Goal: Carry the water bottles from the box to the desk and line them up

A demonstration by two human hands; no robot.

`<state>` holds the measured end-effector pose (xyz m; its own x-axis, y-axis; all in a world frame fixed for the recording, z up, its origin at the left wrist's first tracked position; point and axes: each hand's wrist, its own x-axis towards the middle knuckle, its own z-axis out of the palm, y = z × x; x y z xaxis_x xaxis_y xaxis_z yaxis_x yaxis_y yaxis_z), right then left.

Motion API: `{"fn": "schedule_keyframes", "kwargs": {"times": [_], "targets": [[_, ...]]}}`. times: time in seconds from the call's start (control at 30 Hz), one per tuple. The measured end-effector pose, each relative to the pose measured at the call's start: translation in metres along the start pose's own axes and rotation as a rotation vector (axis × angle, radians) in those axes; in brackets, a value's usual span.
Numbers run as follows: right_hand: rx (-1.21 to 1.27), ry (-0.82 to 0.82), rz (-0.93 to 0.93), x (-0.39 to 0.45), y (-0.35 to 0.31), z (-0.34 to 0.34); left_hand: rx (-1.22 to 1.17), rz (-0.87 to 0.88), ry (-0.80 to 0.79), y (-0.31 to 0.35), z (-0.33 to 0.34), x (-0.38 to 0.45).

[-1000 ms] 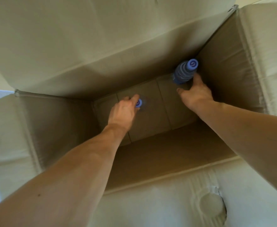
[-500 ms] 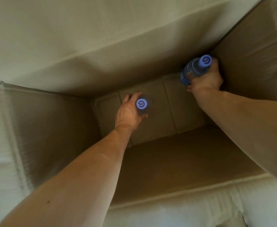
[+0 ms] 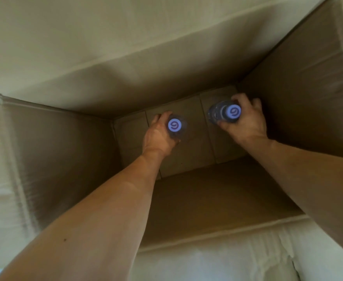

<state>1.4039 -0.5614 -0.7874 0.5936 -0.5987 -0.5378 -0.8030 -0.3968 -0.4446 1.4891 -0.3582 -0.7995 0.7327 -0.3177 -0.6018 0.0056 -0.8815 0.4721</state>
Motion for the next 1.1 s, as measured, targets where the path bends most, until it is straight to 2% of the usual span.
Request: {"fn": "schedule_keyframes", "kwargs": {"times": [0.13,0.27,0.37,0.5,0.63,0.73,0.93,1.1], "targets": [[0.101,-0.193,-0.005,0.013,0.009,0.0,-0.062,-0.055,-0.017,-0.006,0.006,0.01],[0.233,-0.201,0.027,0.023,0.011,0.006,-0.188,-0.079,-0.092,-0.013,0.013,0.02],[0.429,-0.211,0.062,0.021,0.011,0.003,-0.361,-0.114,-0.116,-0.012,0.011,0.026],[0.635,-0.394,0.166,0.013,0.01,-0.007,-0.492,-0.187,-0.16,-0.008,-0.005,0.022],[0.719,-0.558,0.193,-0.002,0.004,-0.02,-0.617,-0.185,-0.282,-0.002,-0.025,-0.002],[0.794,-0.608,0.187,-0.017,-0.006,-0.033,-0.678,-0.192,-0.35,0.008,-0.04,-0.024],[0.9,-0.729,0.209,-0.054,-0.028,-0.053,-0.846,-0.237,-0.359,0.028,-0.064,-0.065],[0.885,-0.711,0.23,-0.083,-0.049,-0.072,-1.004,-0.249,-0.36,0.058,-0.084,-0.097]]}}
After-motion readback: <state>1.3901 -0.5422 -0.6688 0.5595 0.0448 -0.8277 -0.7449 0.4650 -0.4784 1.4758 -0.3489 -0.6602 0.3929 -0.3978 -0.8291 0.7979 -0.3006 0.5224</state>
